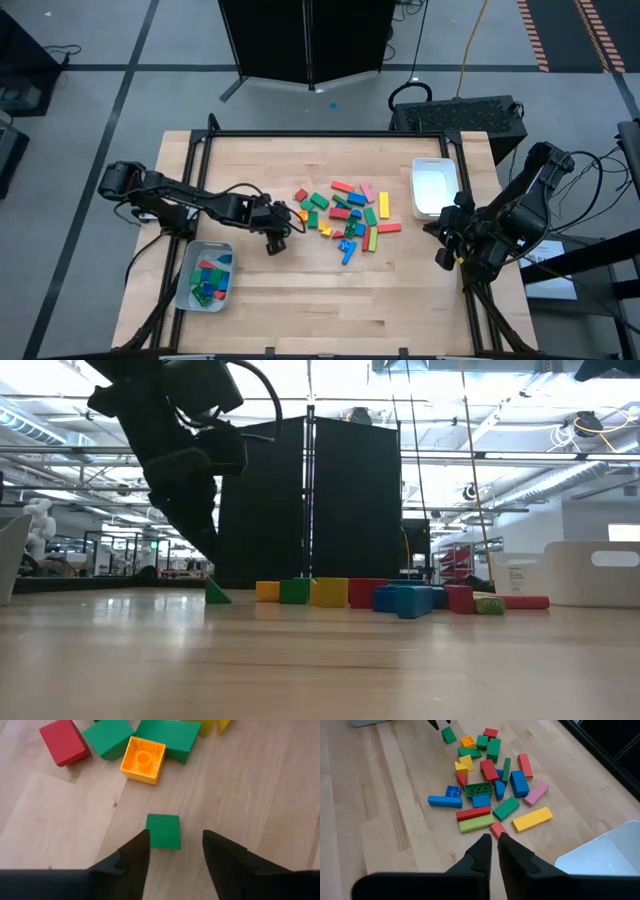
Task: Sort blocks by size
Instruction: Put the green triangle block into the gray bin
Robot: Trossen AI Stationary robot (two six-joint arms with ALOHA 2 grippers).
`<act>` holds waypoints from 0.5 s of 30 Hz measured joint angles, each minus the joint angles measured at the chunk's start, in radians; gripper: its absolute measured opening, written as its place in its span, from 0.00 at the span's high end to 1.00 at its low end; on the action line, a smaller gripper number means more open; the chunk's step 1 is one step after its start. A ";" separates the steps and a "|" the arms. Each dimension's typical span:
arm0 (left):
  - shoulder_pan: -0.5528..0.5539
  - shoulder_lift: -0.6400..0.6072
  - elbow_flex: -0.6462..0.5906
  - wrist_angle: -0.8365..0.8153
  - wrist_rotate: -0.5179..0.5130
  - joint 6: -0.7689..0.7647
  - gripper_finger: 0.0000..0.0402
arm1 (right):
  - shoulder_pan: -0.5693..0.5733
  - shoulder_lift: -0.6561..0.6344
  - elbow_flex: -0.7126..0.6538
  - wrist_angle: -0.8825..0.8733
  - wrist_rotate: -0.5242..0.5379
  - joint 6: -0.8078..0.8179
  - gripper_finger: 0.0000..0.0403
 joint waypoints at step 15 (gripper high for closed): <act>0.012 0.075 -0.024 0.016 -0.030 0.001 0.42 | 0.000 0.000 0.000 -0.017 0.028 -0.007 0.83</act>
